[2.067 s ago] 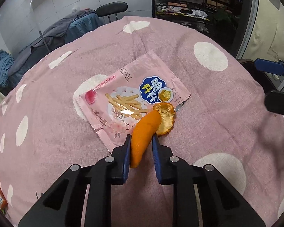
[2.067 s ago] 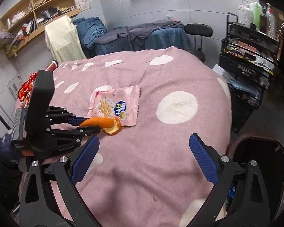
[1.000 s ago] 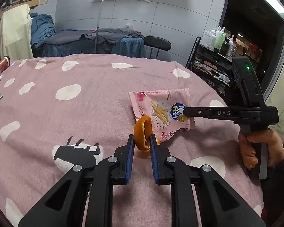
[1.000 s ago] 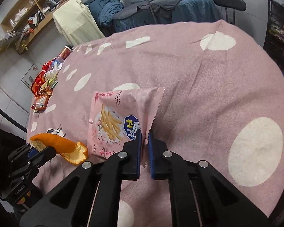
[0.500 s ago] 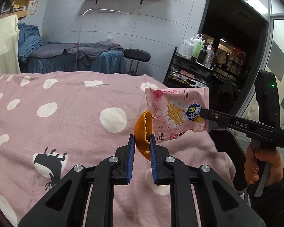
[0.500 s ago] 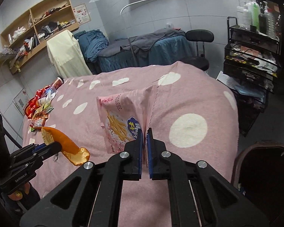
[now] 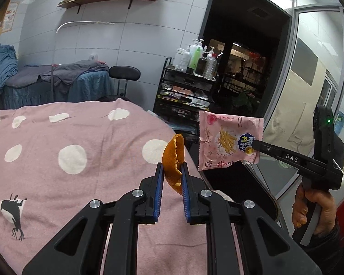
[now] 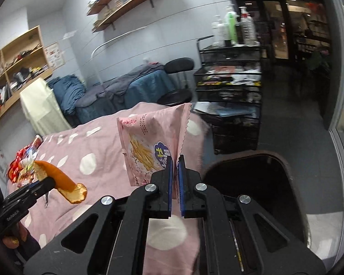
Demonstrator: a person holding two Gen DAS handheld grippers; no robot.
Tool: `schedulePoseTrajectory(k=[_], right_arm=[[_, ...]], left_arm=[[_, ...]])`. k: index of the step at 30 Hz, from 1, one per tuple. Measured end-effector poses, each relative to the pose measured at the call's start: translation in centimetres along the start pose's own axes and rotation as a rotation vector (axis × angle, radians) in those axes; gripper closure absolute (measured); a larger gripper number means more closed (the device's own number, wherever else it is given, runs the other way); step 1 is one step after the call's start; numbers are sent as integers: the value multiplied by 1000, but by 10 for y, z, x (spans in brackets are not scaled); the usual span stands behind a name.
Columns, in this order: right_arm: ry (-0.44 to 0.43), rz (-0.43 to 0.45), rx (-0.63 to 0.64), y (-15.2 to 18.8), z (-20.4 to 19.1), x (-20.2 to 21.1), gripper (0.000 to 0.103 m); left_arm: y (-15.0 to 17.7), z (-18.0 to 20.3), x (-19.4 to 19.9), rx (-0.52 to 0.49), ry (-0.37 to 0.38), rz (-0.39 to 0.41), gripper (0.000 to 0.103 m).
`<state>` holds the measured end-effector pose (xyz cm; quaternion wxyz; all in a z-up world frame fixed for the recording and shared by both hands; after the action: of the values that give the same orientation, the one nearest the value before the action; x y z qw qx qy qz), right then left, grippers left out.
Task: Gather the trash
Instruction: 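Carry the pink snack bag over the bin and open the right tool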
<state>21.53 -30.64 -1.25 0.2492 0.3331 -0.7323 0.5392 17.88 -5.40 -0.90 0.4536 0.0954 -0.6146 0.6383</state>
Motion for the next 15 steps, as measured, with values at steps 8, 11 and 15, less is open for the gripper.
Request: schedulePoseTrajectory(k=[8, 11, 15], right_arm=[[153, 26, -81, 18, 58, 25, 97], [247, 26, -83, 26, 71, 24, 97], [382, -11, -72, 41, 89, 12, 97]], left_arm=[[-5, 32, -15, -49, 61, -15, 87], [-4, 41, -20, -56, 83, -23, 87], [-2, 51, -25, -65, 99, -33, 87]])
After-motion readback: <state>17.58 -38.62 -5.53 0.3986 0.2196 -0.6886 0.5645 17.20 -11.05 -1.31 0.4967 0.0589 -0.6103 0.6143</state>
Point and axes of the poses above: each gripper's, at about its wrist camera, not at the fingertips, and x roughly against the way its jaws point, z to its right, y to its underside, the point moved 4 cm from there along -x, roughly the way its jaws point, and after that the axes turned 14 degrees about -z, right-handed, at the moved point
